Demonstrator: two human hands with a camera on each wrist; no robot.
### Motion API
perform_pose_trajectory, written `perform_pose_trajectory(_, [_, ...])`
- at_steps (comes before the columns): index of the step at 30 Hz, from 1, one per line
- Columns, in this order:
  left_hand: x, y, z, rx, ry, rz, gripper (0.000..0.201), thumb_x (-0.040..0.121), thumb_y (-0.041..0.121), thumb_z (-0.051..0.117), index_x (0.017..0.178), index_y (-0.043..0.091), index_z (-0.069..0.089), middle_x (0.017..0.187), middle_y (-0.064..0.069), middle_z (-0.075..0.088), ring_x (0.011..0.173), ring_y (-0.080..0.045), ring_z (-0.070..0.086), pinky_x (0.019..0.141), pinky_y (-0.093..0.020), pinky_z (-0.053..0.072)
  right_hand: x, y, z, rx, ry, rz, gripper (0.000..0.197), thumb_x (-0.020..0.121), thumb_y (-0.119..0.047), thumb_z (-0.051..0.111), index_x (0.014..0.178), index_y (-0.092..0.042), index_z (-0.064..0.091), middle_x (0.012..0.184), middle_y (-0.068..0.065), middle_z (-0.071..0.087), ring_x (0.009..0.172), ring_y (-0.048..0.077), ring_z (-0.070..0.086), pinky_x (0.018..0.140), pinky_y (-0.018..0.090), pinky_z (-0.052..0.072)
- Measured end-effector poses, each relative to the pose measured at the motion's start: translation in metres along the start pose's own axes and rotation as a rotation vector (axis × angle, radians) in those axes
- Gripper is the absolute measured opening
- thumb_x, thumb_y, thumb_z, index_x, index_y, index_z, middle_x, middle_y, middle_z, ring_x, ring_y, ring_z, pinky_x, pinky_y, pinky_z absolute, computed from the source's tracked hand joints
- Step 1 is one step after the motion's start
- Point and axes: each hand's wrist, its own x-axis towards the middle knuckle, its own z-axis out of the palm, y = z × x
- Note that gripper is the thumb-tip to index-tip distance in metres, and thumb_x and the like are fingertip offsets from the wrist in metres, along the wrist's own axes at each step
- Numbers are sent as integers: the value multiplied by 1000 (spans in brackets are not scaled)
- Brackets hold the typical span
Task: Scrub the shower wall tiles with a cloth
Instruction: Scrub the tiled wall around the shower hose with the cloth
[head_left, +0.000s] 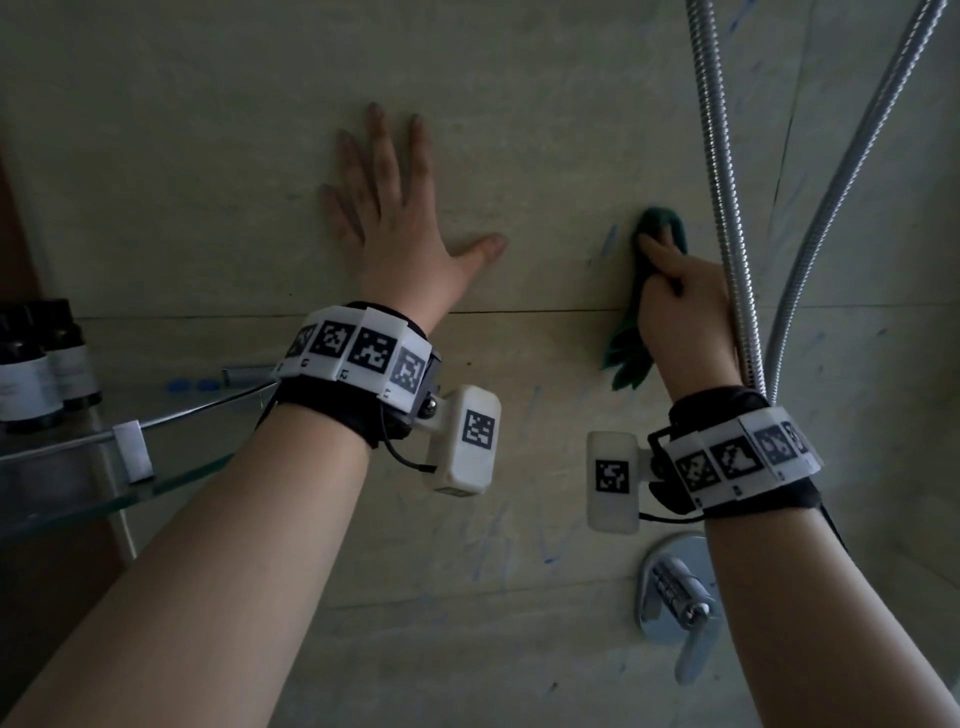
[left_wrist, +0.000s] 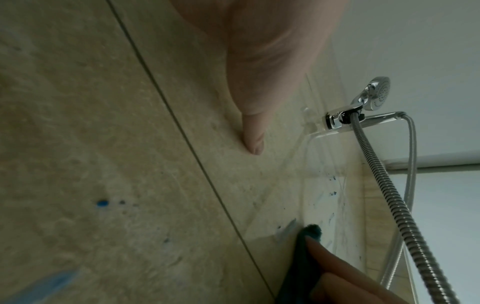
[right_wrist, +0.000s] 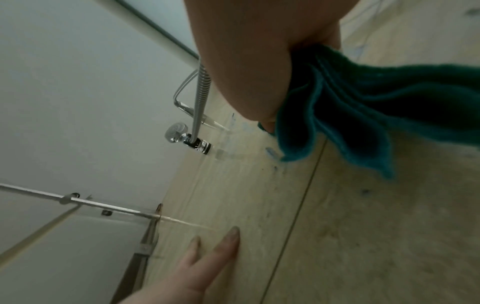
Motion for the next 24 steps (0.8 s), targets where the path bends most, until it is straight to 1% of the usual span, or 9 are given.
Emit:
perform_pose_trajectory(2, [3, 3, -2, -6, -13, -8, 113, 78, 66, 60, 153, 19, -10, 159, -10, -20, 145, -35, -19, 113, -55, -10, -2, -8, 1, -30, -59, -56, 48, 93, 3, 35, 137, -11, 51, 148, 1, 40, 137, 15, 37, 113, 24, 29])
perform_pose_trajectory(4, [3, 6, -2, -4, -26, -8, 113, 79, 65, 61, 153, 18, -11, 158, -11, -21, 144, -36, -20, 113, -56, -11, -10, -8, 3, -138, -86, -140, 48, 92, 2, 39, 134, -14, 55, 141, 6, 49, 125, 29, 50, 108, 33, 38])
perform_pose_trajectory(6, [4, 7, -2, 2, -32, -1, 113, 80, 64, 60, 152, 16, -12, 158, -12, -22, 144, -38, -20, 112, -56, -11, -21, -5, 5, -252, -155, -188, 46, 91, -2, 44, 129, -23, 60, 114, 12, 62, 99, 30, 56, 90, 20, 38])
perform_pose_trajectory(8, [4, 7, -1, 2, -33, 3, 113, 80, 64, 59, 152, 16, -12, 158, -13, -22, 143, -38, -20, 112, -56, -11, -29, -3, 6, -325, -256, -188, 43, 91, -5, 48, 126, -26, 61, 90, 7, 53, 84, 23, 50, 75, 15, 29])
perform_pose_trajectory(11, [3, 6, 0, 0, -33, 11, 113, 80, 65, 58, 152, 16, -13, 158, -12, -22, 143, -38, -20, 112, -57, -11, -28, -8, -3, -363, -250, -219, 42, 92, -3, 48, 128, -21, 60, 96, 3, 50, 88, 16, 42, 72, 13, 25])
perform_pose_trajectory(16, [2, 5, 1, 11, -28, 20, 112, 80, 67, 57, 152, 17, -12, 158, -11, -21, 144, -38, -20, 112, -58, -10, 11, -12, -10, -178, -85, -201, 47, 91, 2, 40, 132, -15, 57, 142, -1, 47, 101, -7, 50, 86, -2, 30])
perform_pose_trajectory(19, [2, 6, 1, 28, -26, 19, 111, 80, 67, 55, 152, 16, -12, 158, -11, -21, 144, -38, -19, 113, -58, -9, 12, -13, 6, -213, -74, -217, 48, 89, -9, 43, 132, -26, 58, 135, 1, 56, 114, 9, 53, 88, 7, 33])
perform_pose_trajectory(22, [0, 7, -1, 33, -27, 18, 111, 80, 68, 55, 153, 17, -11, 159, -10, -20, 145, -37, -17, 114, -57, -7, -12, -10, 27, -293, -184, -299, 44, 86, -25, 44, 126, -35, 61, 100, 9, 60, 80, 18, 47, 70, 20, 31])
perform_pose_trajectory(24, [0, 8, -4, 34, -31, 9, 113, 78, 68, 57, 153, 18, -10, 159, -10, -20, 145, -35, -16, 115, -57, -5, -21, -6, 32, -332, -288, -410, 51, 81, -32, 34, 124, -33, 63, 114, 4, 67, 77, 14, 40, 68, 22, 31])
